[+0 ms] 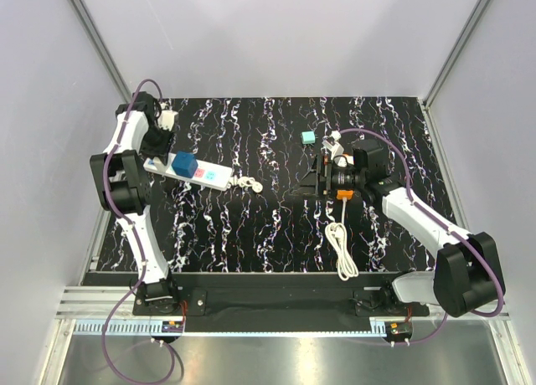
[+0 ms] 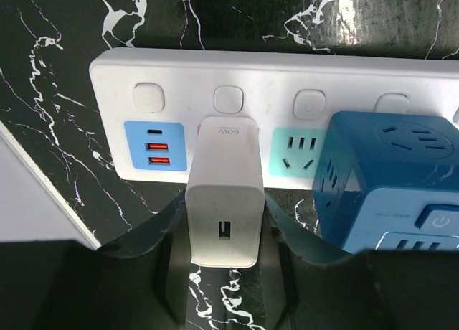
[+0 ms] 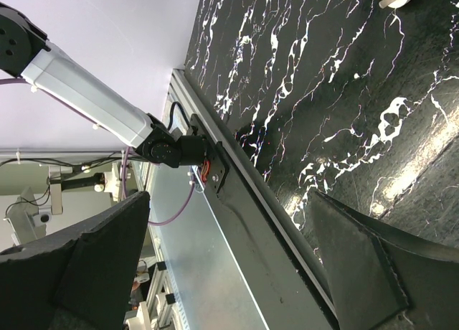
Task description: Insert the plug
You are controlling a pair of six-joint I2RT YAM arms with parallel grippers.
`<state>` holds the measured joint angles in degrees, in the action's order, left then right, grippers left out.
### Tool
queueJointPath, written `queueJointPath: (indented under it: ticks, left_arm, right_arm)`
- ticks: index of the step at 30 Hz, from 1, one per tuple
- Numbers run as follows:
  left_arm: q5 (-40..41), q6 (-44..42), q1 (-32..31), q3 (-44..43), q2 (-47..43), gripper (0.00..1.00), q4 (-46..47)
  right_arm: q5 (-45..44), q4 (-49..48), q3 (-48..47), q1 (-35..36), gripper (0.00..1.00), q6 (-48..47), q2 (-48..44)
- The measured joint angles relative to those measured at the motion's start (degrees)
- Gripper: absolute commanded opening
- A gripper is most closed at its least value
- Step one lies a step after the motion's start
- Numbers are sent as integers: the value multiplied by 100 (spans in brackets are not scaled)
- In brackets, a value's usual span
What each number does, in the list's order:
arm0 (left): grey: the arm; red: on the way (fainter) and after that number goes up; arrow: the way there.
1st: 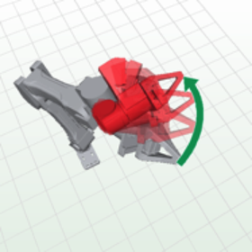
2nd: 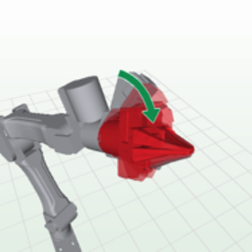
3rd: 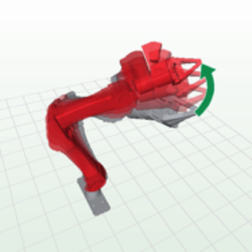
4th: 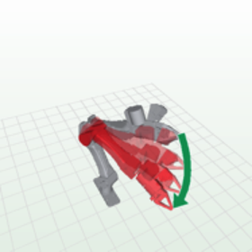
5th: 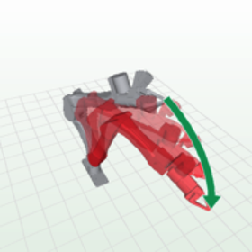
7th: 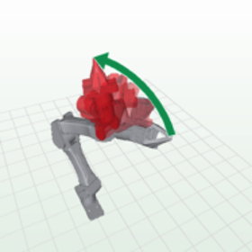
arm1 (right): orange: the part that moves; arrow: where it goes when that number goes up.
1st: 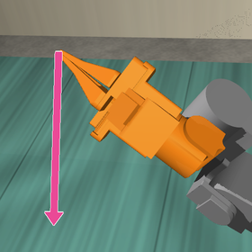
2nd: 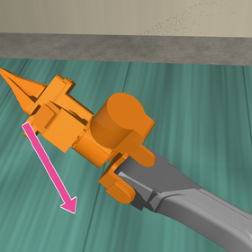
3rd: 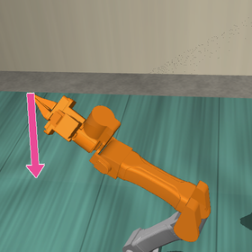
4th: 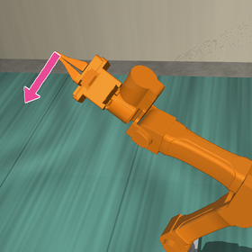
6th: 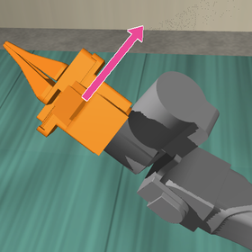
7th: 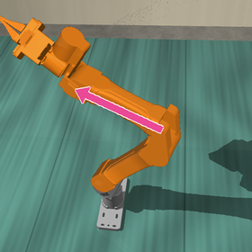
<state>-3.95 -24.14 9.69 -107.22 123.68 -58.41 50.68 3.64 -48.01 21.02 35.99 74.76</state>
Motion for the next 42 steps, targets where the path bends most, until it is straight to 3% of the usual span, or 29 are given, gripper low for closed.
queueJointPath:
  ticks: [1, 3, 4, 10, 11, 22, 27, 32, 35, 39, 42]
  left_arm:
    - [13, 15, -4, 2, -9, 22, 4]
    - [26, 31, -9, 15, -26, 31, 13]
    - [26, 37, -9, 24, -37, 41, 22]
    - [-92, 61, -2, 164, -57, 65, 39]
    - [-116, 68, -2, 164, -59, 99, 31]
    - [-114, 190, 2, -127, -678, 99, -146]
    - [173, 785, -42, -321, -1355, 99, 28]
    - [448, 2059, -267, -518, -2041, 99, 212]
    - [785, 2494, -846, -282, -2680, 99, 459]
    - [1508, 2533, -2413, 407, -3630, 99, 809]
    - [1537, 2511, -3423, 1165, -4214, 99, 1167]
  right_arm:
    - [0, 2, 4, 0, 100, 0, 0]
    - [-2, 2, 11, 0, 100, -7, 0]
    - [-2, 0, 11, 0, 100, -13, 0]
    - [-26, 13, 11, 0, 100, -109, -7]
    - [-61, 33, 11, 0, 100, -173, -13]
    - [-1436, 960, -258, 0, 100, -809, -136]
    - [-2511, 1604, -1193, 0, 100, -929, 275]
    - [-4000, 2140, -2811, 0, 99, -1224, 1497]
    - [-4715, 2347, -3845, -20, 92, -1449, 2448]
    - [-5379, 2487, -4802, -42, 91, -1808, 3600]
    - [-5560, 2612, -5539, -57, 85, -2090, 4465]
